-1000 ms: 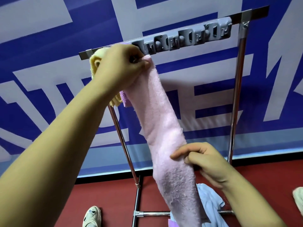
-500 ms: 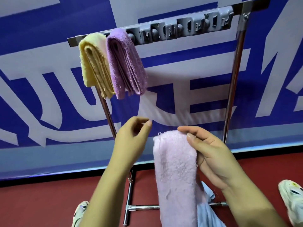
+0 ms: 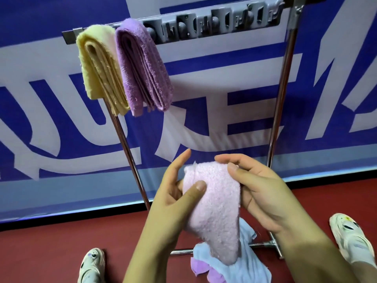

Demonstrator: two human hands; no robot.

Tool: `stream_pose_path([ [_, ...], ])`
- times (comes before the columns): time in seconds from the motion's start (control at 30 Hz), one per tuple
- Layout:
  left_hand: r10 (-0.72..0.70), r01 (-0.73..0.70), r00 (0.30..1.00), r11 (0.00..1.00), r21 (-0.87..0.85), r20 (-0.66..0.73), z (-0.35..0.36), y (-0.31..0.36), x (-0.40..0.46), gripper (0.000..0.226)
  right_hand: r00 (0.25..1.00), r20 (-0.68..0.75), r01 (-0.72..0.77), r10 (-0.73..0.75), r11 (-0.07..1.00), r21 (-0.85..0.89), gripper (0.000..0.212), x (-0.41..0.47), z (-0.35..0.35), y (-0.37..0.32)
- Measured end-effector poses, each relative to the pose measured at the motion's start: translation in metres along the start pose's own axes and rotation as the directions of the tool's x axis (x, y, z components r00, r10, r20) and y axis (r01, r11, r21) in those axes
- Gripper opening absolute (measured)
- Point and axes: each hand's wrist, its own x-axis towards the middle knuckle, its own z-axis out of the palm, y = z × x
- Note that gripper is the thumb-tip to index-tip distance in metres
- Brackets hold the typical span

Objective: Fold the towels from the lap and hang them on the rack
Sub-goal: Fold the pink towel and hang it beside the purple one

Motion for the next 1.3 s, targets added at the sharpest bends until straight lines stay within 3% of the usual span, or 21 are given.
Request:
stream_pose_path([
  [0.23, 0.046, -0.046, 0.996, 0.999, 0.006, -0.080, 0.006, -0.004, -0.007, 0.046, 0.995, 0.023, 0.102, -0.099, 0.968, -0.229, 0.028, -0.003, 0.002, 0.000],
  [0.4, 0.102, -0.111, 0.984, 0.992, -0.057, -0.144, 0.011, 0.012, -0.006, 0.034, 0.972, 0.235, 0.076, -0.017, 0.966, -0.246, 0.079, -0.018, 0.003, -0.004],
  [0.47, 0.127, -0.136, 0.979, 0.990, -0.046, -0.161, 0.011, 0.016, -0.007, 0.033, 0.965, 0.257, 0.116, -0.050, 0.962, -0.248, 0.087, -0.020, 0.003, 0.001],
  [0.57, 0.166, -0.175, 0.971, 0.984, -0.032, -0.174, 0.008, 0.017, -0.008, 0.033, 0.969, 0.207, 0.186, -0.135, 0.950, -0.250, 0.078, -0.019, 0.003, 0.003],
  [0.67, 0.151, -0.164, 0.975, 0.984, -0.072, -0.160, 0.000, 0.013, -0.008, 0.035, 0.949, 0.259, 0.237, -0.180, 0.949, -0.207, 0.066, -0.018, 0.007, 0.001],
  [0.77, 0.094, -0.097, 0.995, 0.992, -0.080, -0.046, -0.006, 0.006, -0.007, 0.073, 0.950, 0.201, 0.270, -0.240, 0.954, -0.133, 0.048, -0.013, 0.018, -0.006],
  [0.83, 0.074, -0.072, 0.997, 0.994, -0.078, 0.015, -0.006, 0.000, -0.008, 0.088, 0.968, 0.107, 0.229, -0.227, 0.973, -0.004, 0.045, -0.008, 0.023, -0.013],
  [0.97, 0.109, -0.108, 0.994, 0.988, -0.115, 0.006, 0.000, 0.002, -0.008, 0.085, 0.994, 0.011, 0.105, -0.107, 0.990, 0.092, 0.047, -0.001, 0.013, -0.019],
  [1.03, 0.118, -0.122, 0.992, 0.987, -0.106, -0.036, 0.005, 0.008, -0.003, 0.079, 0.997, -0.003, 0.081, -0.081, 0.996, 0.044, 0.049, -0.001, 0.005, -0.018],
  [1.17, 0.141, -0.145, 0.988, 0.988, -0.060, -0.059, 0.014, 0.016, 0.008, 0.070, 0.995, 0.089, 0.062, -0.047, 0.981, -0.184, 0.081, -0.010, -0.006, -0.014],
  [1.3, 0.141, -0.142, 0.990, 0.989, -0.033, -0.026, 0.018, 0.018, 0.013, 0.065, 0.977, 0.182, 0.149, -0.107, 0.961, -0.234, 0.056, -0.016, -0.008, -0.016],
])
